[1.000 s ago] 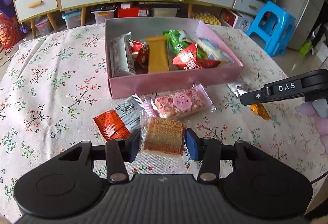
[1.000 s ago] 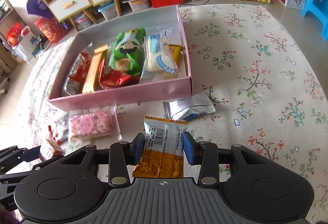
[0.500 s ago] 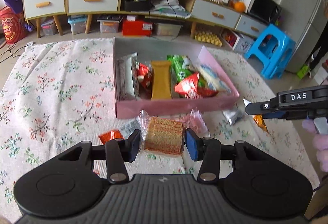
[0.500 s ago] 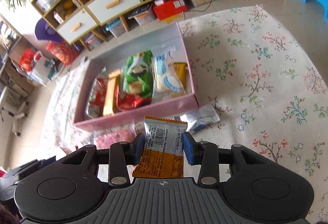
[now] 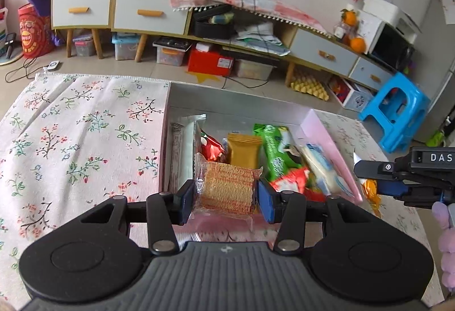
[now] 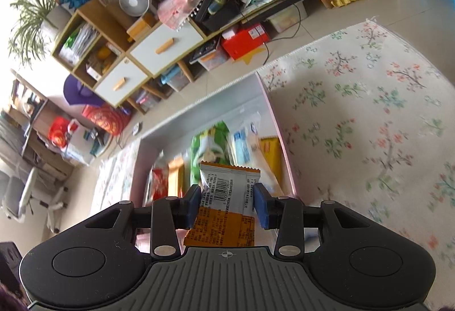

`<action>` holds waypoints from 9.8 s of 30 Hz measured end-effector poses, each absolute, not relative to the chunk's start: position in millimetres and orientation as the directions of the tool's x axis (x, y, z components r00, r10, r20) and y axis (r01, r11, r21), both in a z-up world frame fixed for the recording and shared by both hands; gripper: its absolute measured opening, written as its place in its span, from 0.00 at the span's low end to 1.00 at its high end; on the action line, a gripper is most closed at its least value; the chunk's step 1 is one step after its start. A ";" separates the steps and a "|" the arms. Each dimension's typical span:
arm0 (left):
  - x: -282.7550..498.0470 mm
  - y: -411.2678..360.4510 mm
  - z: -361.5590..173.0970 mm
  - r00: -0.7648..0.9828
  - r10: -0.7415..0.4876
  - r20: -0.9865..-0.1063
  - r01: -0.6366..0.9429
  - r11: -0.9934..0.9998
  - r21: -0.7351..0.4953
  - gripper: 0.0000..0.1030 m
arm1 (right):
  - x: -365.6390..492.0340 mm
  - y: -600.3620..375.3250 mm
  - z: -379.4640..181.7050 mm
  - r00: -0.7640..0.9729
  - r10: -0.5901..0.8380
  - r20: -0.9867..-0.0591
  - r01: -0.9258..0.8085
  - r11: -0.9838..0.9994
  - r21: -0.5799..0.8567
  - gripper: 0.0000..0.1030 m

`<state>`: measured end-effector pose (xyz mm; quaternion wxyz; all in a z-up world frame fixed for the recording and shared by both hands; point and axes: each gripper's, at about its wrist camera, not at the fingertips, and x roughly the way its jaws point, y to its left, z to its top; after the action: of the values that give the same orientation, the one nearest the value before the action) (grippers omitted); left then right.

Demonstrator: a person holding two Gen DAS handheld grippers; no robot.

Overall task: Organize snacks
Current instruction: 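Lower both held snacks into the pink box while both tools open to release, then move both open tools back over the remaining snacks, then grasp the yellow-white wrapped cake with the left tool while the right tool grasps the silver packet, then carry both held snacks into the pink box while both tools open to release, then move both open tools back toward the last two snacks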

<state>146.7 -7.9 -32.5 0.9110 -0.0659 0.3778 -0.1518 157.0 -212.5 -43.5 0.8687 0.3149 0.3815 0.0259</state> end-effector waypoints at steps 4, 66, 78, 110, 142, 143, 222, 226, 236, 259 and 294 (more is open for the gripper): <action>155.6 -10.4 -34.6 0.691 -0.311 -0.653 0.243 0.950 -0.195 0.42 | 170.4 -209.9 -49.6 0.719 0.289 -0.632 0.204 0.782 0.589 0.38; 95.1 -8.6 -12.4 0.656 -0.272 -0.704 0.289 0.952 -0.099 0.99 | 108.4 -205.5 -11.2 0.706 0.142 -0.693 0.167 0.919 0.358 0.90; 66.3 3.7 -20.0 0.616 -0.258 -0.744 0.329 0.943 -0.055 0.99 | 83.6 -212.2 -21.7 0.643 0.088 -0.761 0.161 0.956 0.246 0.90; -15.0 -82.1 -73.5 0.442 -0.375 -0.815 0.700 0.712 0.051 0.51 | 72.7 -182.9 -110.3 0.598 0.036 -0.801 -0.023 0.999 0.028 0.99; 62.2 -59.8 -68.7 0.537 -0.212 -0.816 0.419 0.907 0.040 0.50 | 128.9 -160.6 -102.4 0.653 0.050 -0.756 -0.090 0.996 -0.012 0.59; 62.2 -59.2 -67.9 0.535 -0.214 -0.817 0.417 0.908 0.035 0.49 | 129.1 -160.8 -101.8 0.650 0.055 -0.758 -0.089 0.996 -0.004 0.53; 162.7 -13.6 -30.0 0.733 -0.238 -0.637 0.103 0.965 -0.243 0.43 | 179.8 -180.4 -51.4 0.735 0.271 -0.622 0.106 0.859 0.501 0.47; 165.1 -11.9 -29.2 0.737 -0.240 -0.632 0.099 0.963 -0.250 0.43 | 181.0 -179.6 -53.6 0.734 0.271 -0.623 0.112 0.856 0.504 0.47; 162.9 -17.7 -24.1 0.757 -0.218 -0.616 0.119 0.973 -0.198 0.57 | 179.3 -184.3 -49.6 0.746 0.269 -0.609 0.125 0.842 0.525 0.64; 121.5 -6.9 -1.9 0.708 -0.220 -0.671 0.171 0.975 -0.140 1.00 | 129.8 -200.4 -13.5 0.709 0.182 -0.681 0.160 0.899 0.407 0.91; 66.9 44.0 -67.4 0.615 -0.132 -0.778 0.301 0.951 0.076 0.99 | 86.1 -130.0 -82.1 0.549 0.059 -0.834 -0.082 0.997 0.016 0.92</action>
<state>66.9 44.0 -67.4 0.8929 0.0999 0.4219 -0.1211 86.1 -130.0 -82.1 0.8799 -0.0122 0.4733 0.0399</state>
